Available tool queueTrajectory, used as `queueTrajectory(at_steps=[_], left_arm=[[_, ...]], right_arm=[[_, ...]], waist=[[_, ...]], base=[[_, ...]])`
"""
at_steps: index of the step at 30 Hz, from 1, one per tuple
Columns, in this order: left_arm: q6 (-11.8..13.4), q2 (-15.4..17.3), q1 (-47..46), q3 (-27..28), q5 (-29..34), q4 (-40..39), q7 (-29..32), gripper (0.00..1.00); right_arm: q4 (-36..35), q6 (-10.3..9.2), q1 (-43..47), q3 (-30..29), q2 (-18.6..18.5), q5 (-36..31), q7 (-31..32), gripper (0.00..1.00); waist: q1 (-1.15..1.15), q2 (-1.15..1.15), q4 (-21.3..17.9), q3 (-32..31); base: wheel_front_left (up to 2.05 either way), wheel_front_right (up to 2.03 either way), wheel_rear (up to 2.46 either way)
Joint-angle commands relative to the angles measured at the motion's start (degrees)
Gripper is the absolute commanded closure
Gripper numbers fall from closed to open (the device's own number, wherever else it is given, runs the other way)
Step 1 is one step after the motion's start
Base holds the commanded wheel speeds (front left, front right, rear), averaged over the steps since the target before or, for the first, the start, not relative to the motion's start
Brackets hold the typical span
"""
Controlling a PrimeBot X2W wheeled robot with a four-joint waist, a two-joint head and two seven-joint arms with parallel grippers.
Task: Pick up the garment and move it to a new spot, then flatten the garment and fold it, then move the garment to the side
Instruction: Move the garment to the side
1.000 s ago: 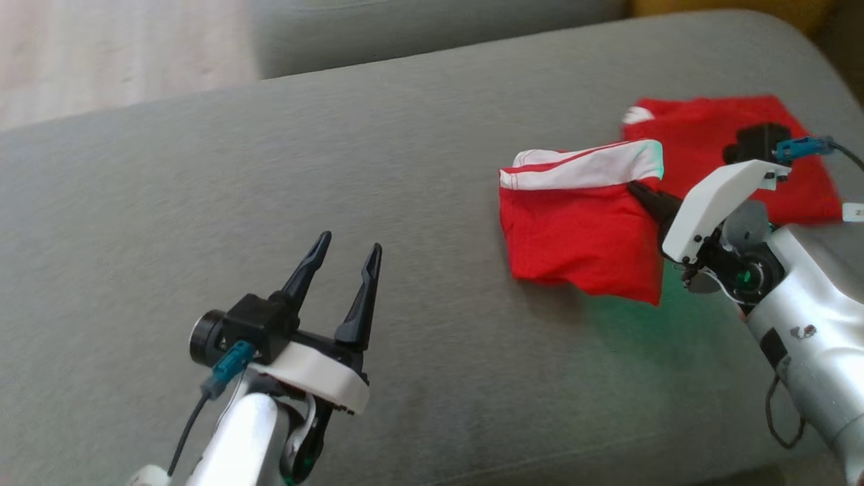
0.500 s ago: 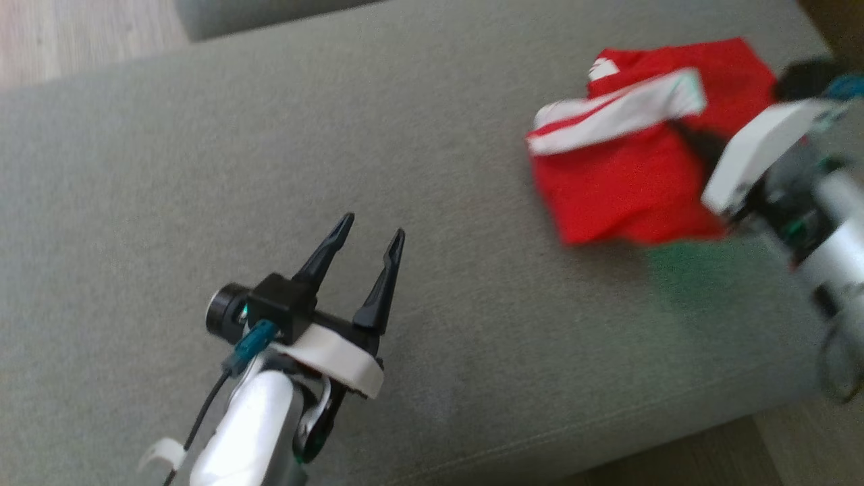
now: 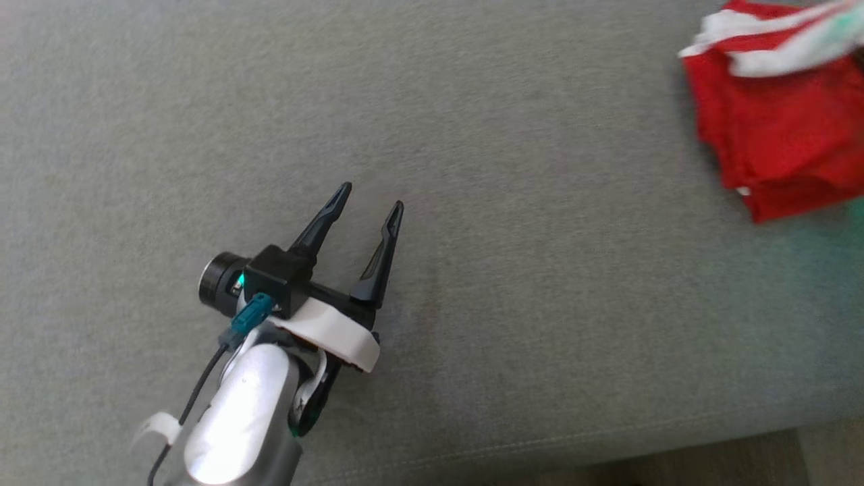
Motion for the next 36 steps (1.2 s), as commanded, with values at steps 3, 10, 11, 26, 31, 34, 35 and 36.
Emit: queueTrajectory(at_steps=[3, 10, 11, 26, 31, 34, 35, 36], left_arm=[[0.33, 0.68, -2.21, 1.48, 0.44, -2.07, -0.30, 0.00], [0.95, 0.60, -1.51, 2.59, -0.32, -2.00, -0.30, 0.00], [1.09, 0.56, -1.25, 2.87, -0.54, -2.06, -0.30, 0.00], [5.58, 1.88, 6.01, 13.49, -3.86, -4.49, -0.30, 0.00], [6.69, 2.16, 7.66, 16.25, -4.99, -4.11, -0.30, 0.00], [7.81, 2.38, 8.66, 17.22, -5.12, -2.81, -0.21, 0.00], [8.17, 2.50, 8.99, 17.41, -5.08, -2.19, -0.20, 0.00], [8.48, 2.43, 9.26, 17.81, -5.41, -1.81, -0.21, 0.00]], right_arm=[[2.93, -0.04, -1.43, 0.58, -2.44, -2.17, -0.88, 1.00], [10.12, -0.04, -3.11, 1.74, 0.76, -7.03, -7.93, 0.00], [10.46, -0.04, -3.19, 1.80, 1.10, -7.55, -9.34, 0.00], [-4.60, -0.04, 6.20, -1.21, 3.94, -5.81, -28.05, 0.00], [-6.91, -0.04, 12.95, -5.44, 5.70, -7.65, -32.02, 0.00], [-8.23, -0.04, 17.50, -8.71, 7.28, -10.77, -33.47, 0.00], [-8.79, -0.04, 19.09, -10.27, 8.04, -11.99, -33.84, 0.00], [-9.48, -0.04, 20.80, -11.92, 8.87, -13.47, -34.10, 0.00]], waist=[[-0.01, 0.00, 1.77, 1.61], [-0.01, 0.00, 2.05, -1.49], [-0.01, 0.00, 2.06, -2.38], [-0.01, 0.00, 2.95, -19.11], [-0.01, 0.00, 3.51, -21.86], [-0.01, 0.00, 3.85, -22.51], [-0.01, 0.00, 3.90, -22.69], [-0.01, 0.00, 3.91, -22.84]], base=[[0.00, 0.00, 0.00], [0.00, 0.00, 0.00], [0.00, 0.00, 0.00], [0.00, 0.00, 0.00], [0.00, 0.00, 0.00], [0.00, 0.00, 0.00], [0.00, 0.00, 0.00], [0.00, 0.00, 0.00]])
